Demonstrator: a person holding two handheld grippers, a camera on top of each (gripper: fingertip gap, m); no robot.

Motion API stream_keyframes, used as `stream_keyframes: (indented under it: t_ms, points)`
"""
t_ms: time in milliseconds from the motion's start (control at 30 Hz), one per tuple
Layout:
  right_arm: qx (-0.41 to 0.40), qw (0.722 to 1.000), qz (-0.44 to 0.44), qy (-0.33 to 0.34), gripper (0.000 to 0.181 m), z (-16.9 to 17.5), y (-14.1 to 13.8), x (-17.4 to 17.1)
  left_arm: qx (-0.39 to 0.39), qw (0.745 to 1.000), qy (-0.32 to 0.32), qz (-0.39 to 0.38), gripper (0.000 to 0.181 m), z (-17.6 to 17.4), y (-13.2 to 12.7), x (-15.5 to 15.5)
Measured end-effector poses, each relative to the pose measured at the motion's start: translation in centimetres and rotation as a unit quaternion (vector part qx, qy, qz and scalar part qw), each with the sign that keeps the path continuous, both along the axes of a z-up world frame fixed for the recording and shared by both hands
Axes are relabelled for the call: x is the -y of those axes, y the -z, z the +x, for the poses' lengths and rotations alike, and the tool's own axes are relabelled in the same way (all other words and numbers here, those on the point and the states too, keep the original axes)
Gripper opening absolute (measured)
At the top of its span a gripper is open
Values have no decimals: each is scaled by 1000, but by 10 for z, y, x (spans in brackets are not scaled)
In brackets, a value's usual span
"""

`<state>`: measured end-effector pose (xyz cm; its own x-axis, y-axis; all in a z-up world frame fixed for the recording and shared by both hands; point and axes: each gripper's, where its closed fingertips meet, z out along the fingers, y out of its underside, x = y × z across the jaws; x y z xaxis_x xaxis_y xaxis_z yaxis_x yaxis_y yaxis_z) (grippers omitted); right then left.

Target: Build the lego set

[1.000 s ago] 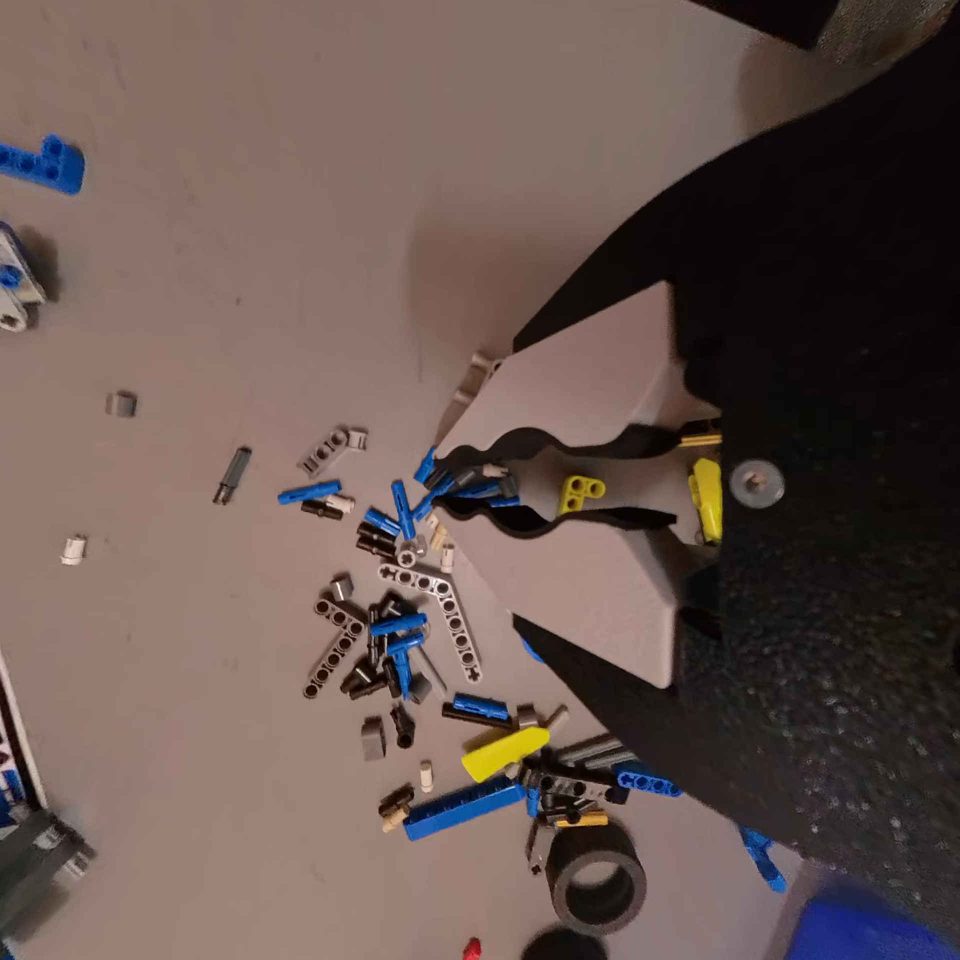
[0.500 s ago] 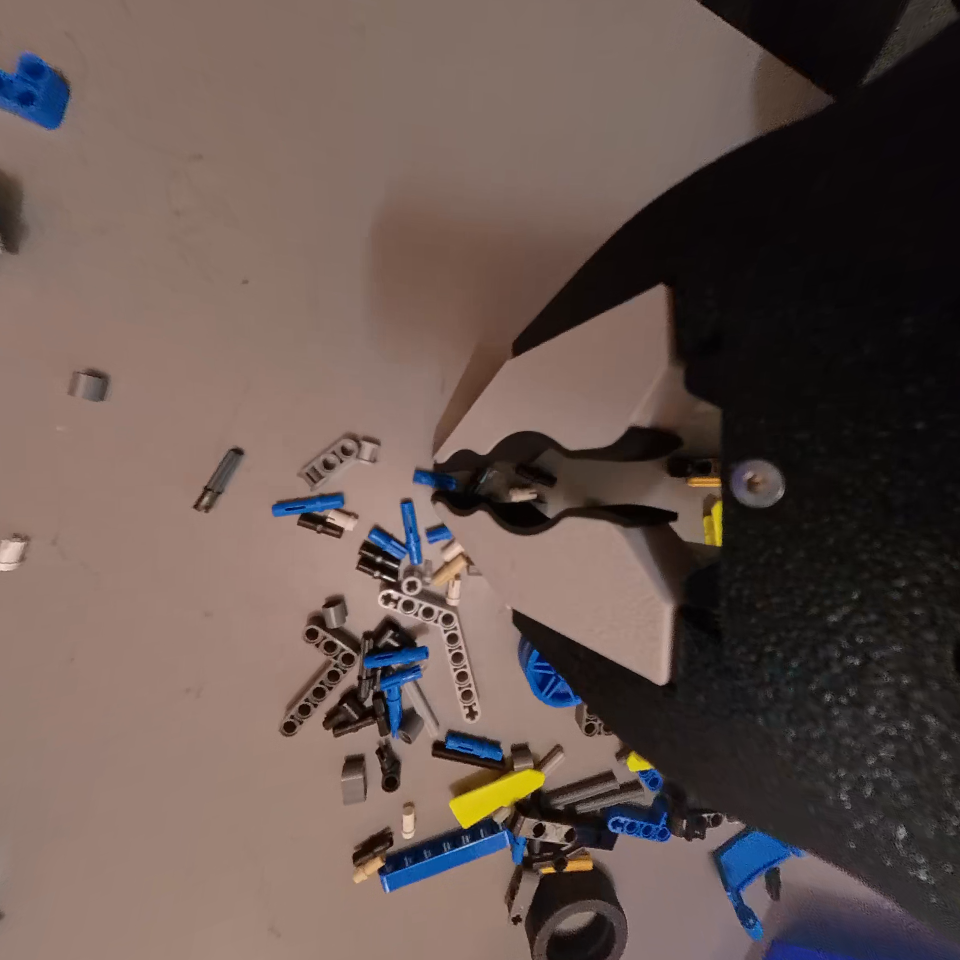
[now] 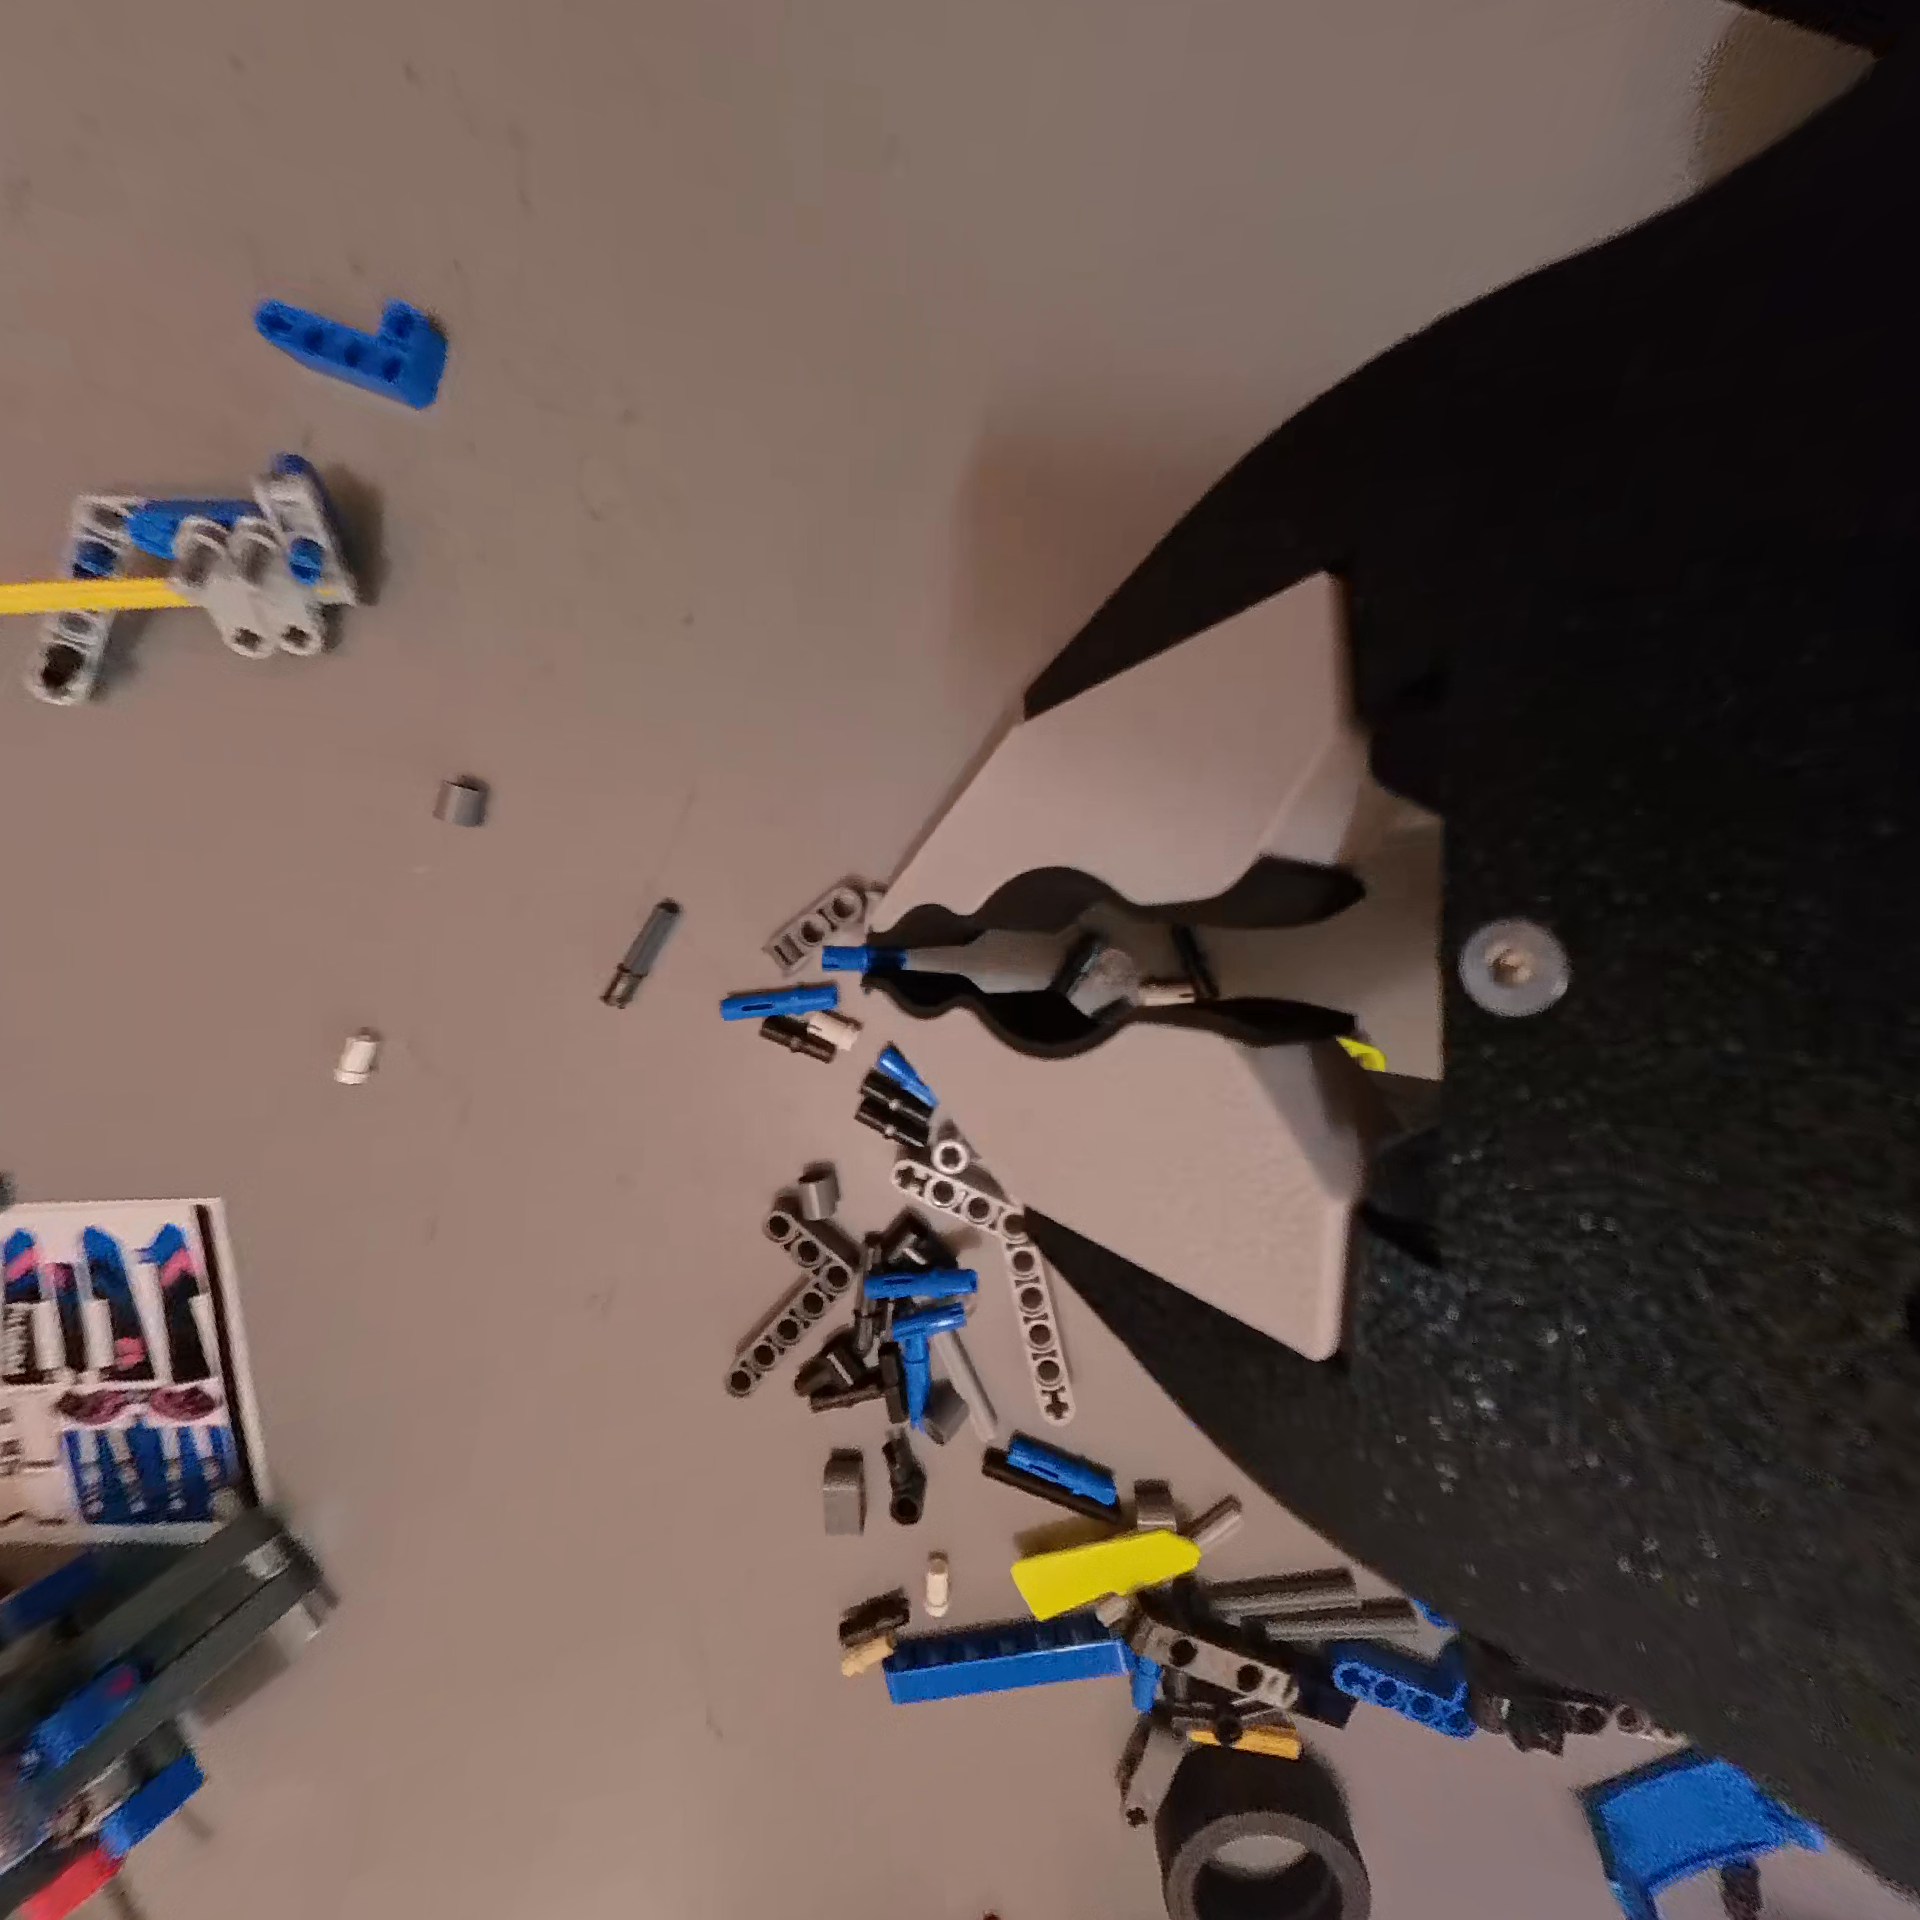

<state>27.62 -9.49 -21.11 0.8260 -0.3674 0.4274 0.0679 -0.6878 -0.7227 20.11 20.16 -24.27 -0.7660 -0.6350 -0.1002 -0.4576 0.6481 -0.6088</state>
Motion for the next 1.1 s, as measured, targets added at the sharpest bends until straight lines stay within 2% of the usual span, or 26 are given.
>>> stream_keyframes:
  t_ms: [133, 467, 533, 600, 767, 900, 1100]
  points:
    - [8, 1000, 11, -22, 27, -4, -6, -17, 21, 999, 15, -26, 0, -1, -9, 8]
    - [17, 996, 15, -82, 26, -17, -11, -55, 44, 999, 25, -20, 1, -12, -17, 2]
    - [9, 995, 33, -98, 26, -25, -15, -67, 65, 996, 50, -28, 1, -13, -25, 16]
    - [-25, 988, 74, -130, 25, -44, -22, -88, 98, 990, 91, -49, 1, -14, -36, 45]
    - [-140, 953, 195, -184, 21, -89, -37, -133, 144, 972, 181, -40, 1, -18, -41, 112]
    - [-188, 944, 216, -163, 21, -94, -30, -139, 171, 960, 221, -11, 1, -19, -41, 140]
    - [-248, 924, 245, -157, 12, -100, -29, -137, 223, 943, 246, -26, 0, -22, -48, 165]
